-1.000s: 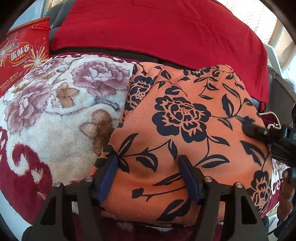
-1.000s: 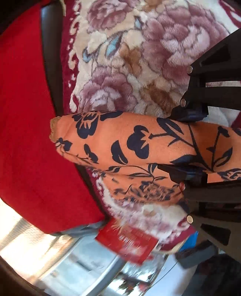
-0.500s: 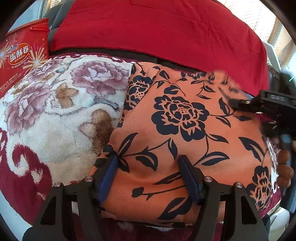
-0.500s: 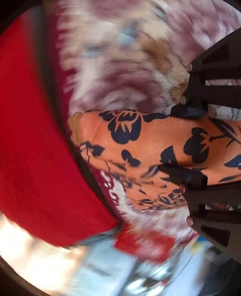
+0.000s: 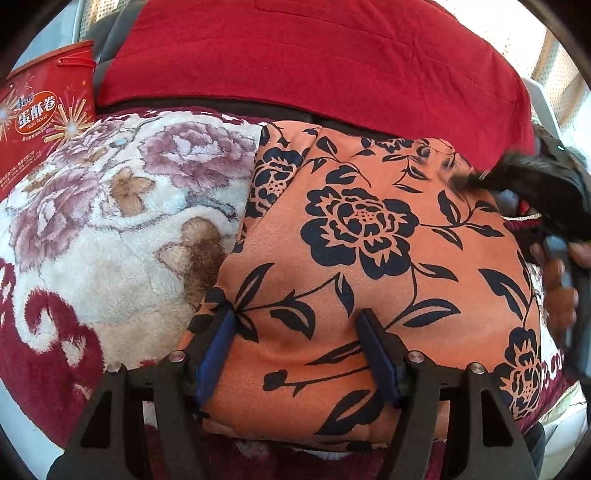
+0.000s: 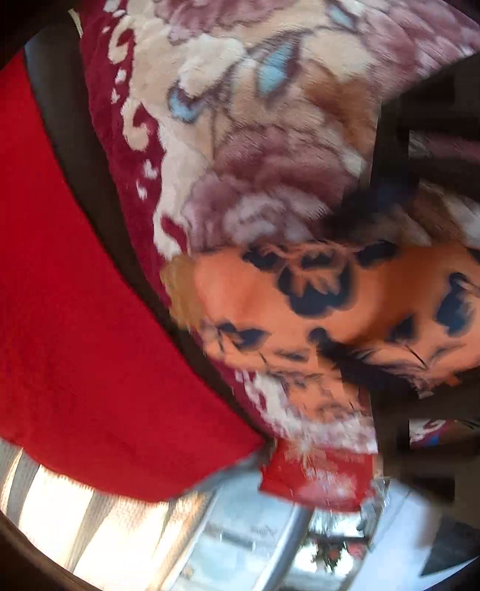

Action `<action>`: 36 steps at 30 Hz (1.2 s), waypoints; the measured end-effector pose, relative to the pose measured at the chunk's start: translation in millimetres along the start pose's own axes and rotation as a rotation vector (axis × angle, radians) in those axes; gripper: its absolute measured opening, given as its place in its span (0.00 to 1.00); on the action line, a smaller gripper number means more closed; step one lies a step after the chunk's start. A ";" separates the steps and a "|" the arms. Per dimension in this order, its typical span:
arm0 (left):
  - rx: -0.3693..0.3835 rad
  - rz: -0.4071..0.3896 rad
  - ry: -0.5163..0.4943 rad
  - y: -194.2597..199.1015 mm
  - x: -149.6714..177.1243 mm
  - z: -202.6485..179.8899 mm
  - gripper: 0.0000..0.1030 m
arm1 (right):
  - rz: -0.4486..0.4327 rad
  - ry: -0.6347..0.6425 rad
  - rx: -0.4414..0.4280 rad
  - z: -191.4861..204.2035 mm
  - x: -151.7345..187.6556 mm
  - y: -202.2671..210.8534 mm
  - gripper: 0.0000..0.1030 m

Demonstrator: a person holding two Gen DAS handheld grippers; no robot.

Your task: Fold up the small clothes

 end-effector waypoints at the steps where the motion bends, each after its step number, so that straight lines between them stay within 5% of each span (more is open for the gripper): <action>1: 0.002 0.004 -0.002 -0.3 -0.1 0.8 0.67 | -0.012 0.062 0.046 10.9 1.5 3.9 0.41; 4: 0.007 0.006 0.006 -1.4 0.2 3.1 0.67 | -0.079 0.382 0.163 57.4 20.8 21.4 0.46; 6: -0.003 0.001 0.004 -1.5 -0.1 1.2 0.67 | -0.033 0.390 0.151 51.9 37.0 24.1 0.87; 7: -0.007 0.000 0.001 -1.1 0.0 0.2 0.68 | -0.008 0.332 0.146 39.7 49.3 25.2 0.89; 11: -0.006 0.003 -0.001 -1.4 0.7 0.3 0.68 | 0.033 0.183 0.015 11.6 95.8 45.6 0.89; 13: -0.007 0.004 -0.004 -1.9 1.0 0.1 0.68 | 0.095 0.172 -0.047 16.2 125.0 44.1 0.80; 14: -0.011 0.005 -0.005 -2.4 1.1 -0.4 0.68 | 0.118 0.199 -0.025 17.5 134.5 38.5 0.44; 16: -0.013 0.013 -0.016 -2.9 1.3 -1.2 0.68 | 0.102 0.296 0.073 25.1 141.4 38.1 0.44; 19: 0.052 0.029 0.054 13.5 2.6 6.9 0.68 | 0.092 0.299 0.095 25.2 139.0 36.3 0.44; 22: 0.141 -0.034 0.206 37.7 -1.3 32.6 0.68 | 0.092 0.235 0.055 10.8 136.8 37.8 0.59; 24: 0.168 0.040 0.290 22.5 13.5 50.2 0.67 | 0.089 0.203 0.041 0.3 136.8 43.7 0.69; 25: 0.194 0.115 0.303 6.6 25.4 52.3 0.43 | 0.090 0.188 0.026 -4.1 136.4 49.1 0.69; 26: 0.261 0.188 0.323 -9.9 39.0 51.8 0.35 | 0.092 0.181 0.017 -7.6 136.0 54.5 0.70; 28: 0.327 0.174 0.393 -9.6 40.7 59.9 0.29 | 0.098 0.194 0.019 -4.5 137.1 56.3 0.70; 32: 0.297 0.147 0.345 6.9 31.4 58.8 0.23 | 0.110 0.190 0.002 0.0 136.6 44.2 0.71; 36: 0.261 0.114 0.347 26.7 17.5 66.1 0.34 | 0.127 0.173 -0.023 -0.5 134.7 44.7 0.72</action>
Point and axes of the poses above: each gripper's, at about its wrist camera, not at the fingertips, and y roughly against the way its jaws point, z to its left, x to its underside, the point moved 9 cm from there along -y, roughly the way its jaws point, and after that the axes turned 10 degrees about -x, right-handed, at the moved point
